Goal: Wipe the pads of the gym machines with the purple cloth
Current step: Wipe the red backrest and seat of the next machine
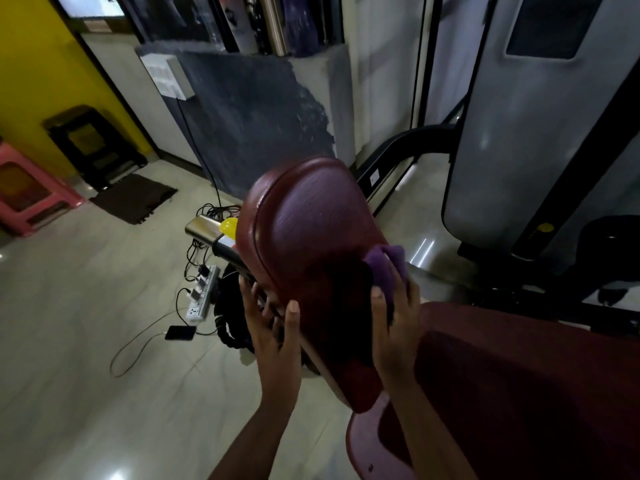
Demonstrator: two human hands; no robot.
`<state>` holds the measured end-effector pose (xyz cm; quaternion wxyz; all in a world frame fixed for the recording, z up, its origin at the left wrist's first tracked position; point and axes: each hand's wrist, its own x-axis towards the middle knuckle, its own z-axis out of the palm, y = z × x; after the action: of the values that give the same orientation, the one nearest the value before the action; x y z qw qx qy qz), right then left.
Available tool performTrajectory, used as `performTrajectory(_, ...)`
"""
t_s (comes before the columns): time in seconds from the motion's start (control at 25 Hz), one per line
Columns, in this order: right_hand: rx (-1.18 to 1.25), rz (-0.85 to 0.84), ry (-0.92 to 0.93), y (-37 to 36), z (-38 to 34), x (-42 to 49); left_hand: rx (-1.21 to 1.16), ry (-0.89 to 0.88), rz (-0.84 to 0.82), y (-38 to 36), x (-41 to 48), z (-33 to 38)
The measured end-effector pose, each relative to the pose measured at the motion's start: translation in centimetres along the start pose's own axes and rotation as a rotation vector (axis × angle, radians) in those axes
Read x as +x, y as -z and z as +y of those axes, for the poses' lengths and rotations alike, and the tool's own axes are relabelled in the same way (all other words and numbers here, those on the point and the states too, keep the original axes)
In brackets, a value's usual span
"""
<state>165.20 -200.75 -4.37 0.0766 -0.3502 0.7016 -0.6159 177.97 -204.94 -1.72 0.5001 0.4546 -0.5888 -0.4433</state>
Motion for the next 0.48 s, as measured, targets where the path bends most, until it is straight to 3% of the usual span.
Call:
performTrajectory(0.08, -0.027, -0.087, 0.211, -1.8, -4.1, 1.5, -0.082, -0.038, 0.055, 0.3, 1.7, 1.5)
performTrajectory(0.2, -0.298, -0.139, 0.457, -5.6, -8.4, 3.5, -0.124, -0.099, 0.102, 0.5, 4.7, 3.4)
performTrajectory(0.32, -0.394, -0.09, 0.463, -7.7, -9.6, 5.5, -0.123, -0.127, 0.04, 0.2, 7.2, 5.1)
performTrajectory(0.48, -0.285, -0.095, 0.331, -7.9, -9.8, 9.0, -0.002, -0.167, -0.122, 0.2, 10.4, 7.0)
